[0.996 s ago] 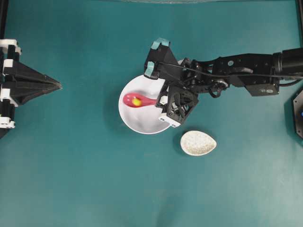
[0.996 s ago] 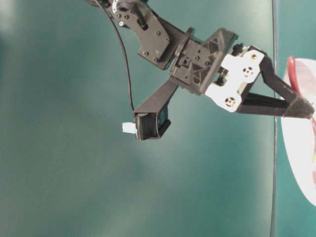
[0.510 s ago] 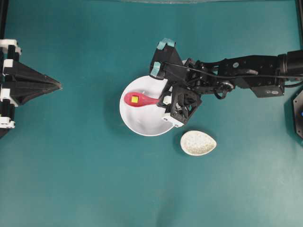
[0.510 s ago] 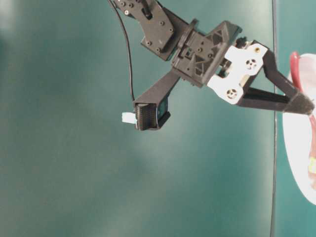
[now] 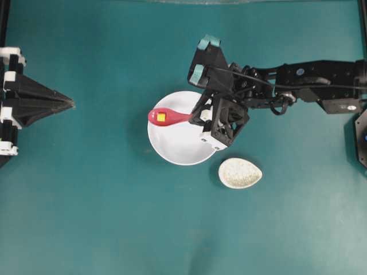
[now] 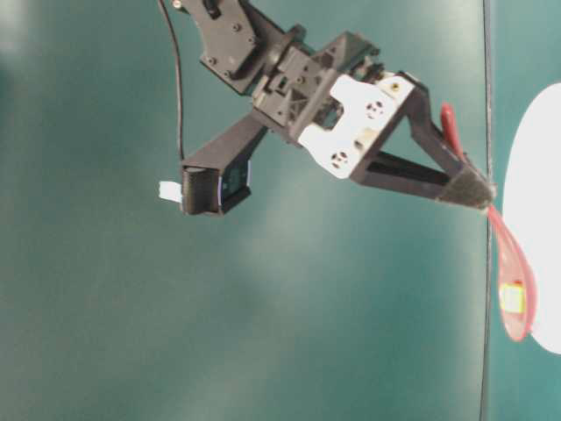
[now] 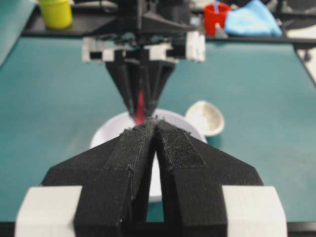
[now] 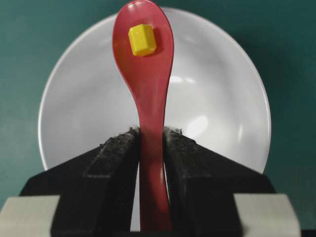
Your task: Scoop the yellow hexagonal prism block from the bowl with a spoon using the right arm.
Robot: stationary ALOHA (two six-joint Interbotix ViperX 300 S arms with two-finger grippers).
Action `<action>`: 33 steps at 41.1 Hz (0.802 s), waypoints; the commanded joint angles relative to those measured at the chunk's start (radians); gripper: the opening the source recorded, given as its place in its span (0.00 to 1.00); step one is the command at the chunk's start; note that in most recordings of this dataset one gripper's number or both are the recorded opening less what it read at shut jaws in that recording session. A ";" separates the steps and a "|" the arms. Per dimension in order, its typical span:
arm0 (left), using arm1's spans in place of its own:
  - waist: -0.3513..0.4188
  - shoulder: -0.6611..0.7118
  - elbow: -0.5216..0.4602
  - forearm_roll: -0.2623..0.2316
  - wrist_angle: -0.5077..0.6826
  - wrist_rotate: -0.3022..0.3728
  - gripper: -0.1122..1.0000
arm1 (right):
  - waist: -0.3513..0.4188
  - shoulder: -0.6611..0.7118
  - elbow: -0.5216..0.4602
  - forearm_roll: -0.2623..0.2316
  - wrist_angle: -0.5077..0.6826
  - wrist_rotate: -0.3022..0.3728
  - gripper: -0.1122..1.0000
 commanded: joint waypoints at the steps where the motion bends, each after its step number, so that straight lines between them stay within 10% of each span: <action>1: 0.002 0.006 -0.031 0.002 -0.008 -0.002 0.13 | 0.000 -0.041 -0.009 -0.002 0.008 0.002 0.31; 33: 0.002 0.006 -0.031 0.003 -0.008 -0.005 0.13 | 0.000 -0.150 -0.015 -0.012 0.074 0.005 0.31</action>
